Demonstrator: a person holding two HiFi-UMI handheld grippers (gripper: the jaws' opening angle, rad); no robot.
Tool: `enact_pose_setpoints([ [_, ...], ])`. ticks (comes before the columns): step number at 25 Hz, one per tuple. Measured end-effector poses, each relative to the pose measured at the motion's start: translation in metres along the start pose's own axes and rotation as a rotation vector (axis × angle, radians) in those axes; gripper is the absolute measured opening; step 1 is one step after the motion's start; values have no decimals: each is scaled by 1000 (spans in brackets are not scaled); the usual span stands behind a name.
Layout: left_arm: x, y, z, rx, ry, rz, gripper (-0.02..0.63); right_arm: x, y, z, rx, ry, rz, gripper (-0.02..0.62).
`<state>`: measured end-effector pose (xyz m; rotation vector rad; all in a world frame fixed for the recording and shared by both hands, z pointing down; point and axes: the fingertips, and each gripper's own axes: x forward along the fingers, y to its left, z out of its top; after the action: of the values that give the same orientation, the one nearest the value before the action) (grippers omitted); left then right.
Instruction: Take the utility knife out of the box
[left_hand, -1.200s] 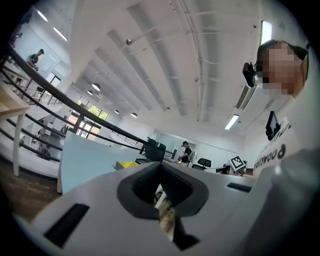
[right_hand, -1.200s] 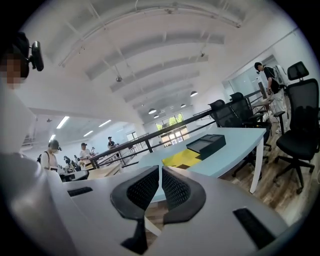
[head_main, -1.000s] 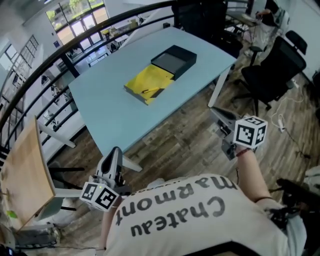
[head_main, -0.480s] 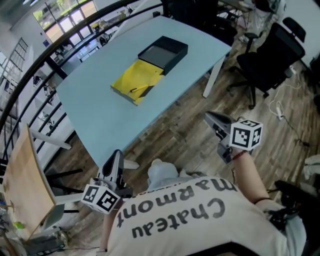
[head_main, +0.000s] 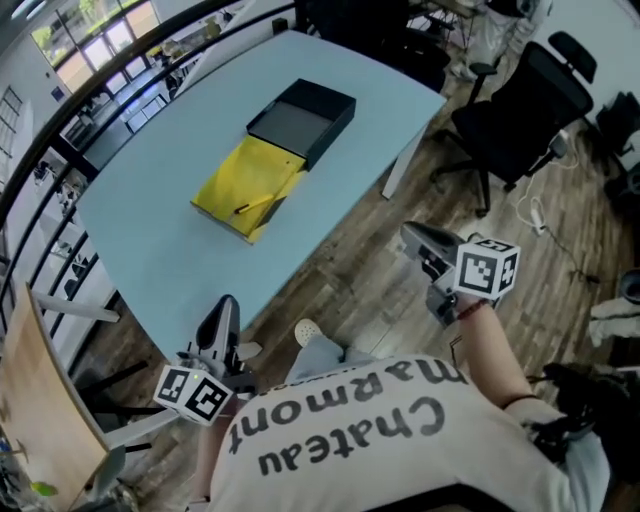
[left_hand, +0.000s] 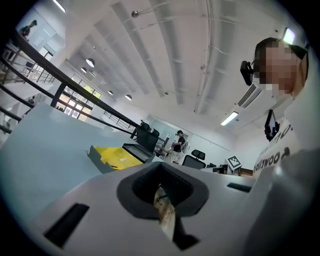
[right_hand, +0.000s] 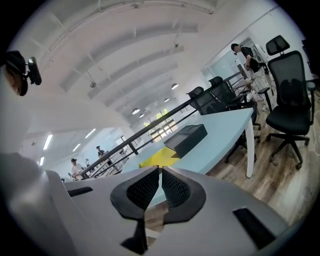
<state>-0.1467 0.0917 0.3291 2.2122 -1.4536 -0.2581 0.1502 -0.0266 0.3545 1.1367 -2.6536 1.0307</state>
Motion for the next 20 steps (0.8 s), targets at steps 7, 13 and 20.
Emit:
enact_pose_setpoints([
  [7, 54, 39, 41, -12, -40, -21, 3, 62, -1, 45, -54, 23, 4, 44],
  [13, 80, 66, 74, 14, -43, -22, 2, 113, 12, 67, -80, 37, 55, 44],
  [20, 100, 92, 83, 14, -57, -1, 2, 149, 7, 69, -81, 76, 76, 44],
])
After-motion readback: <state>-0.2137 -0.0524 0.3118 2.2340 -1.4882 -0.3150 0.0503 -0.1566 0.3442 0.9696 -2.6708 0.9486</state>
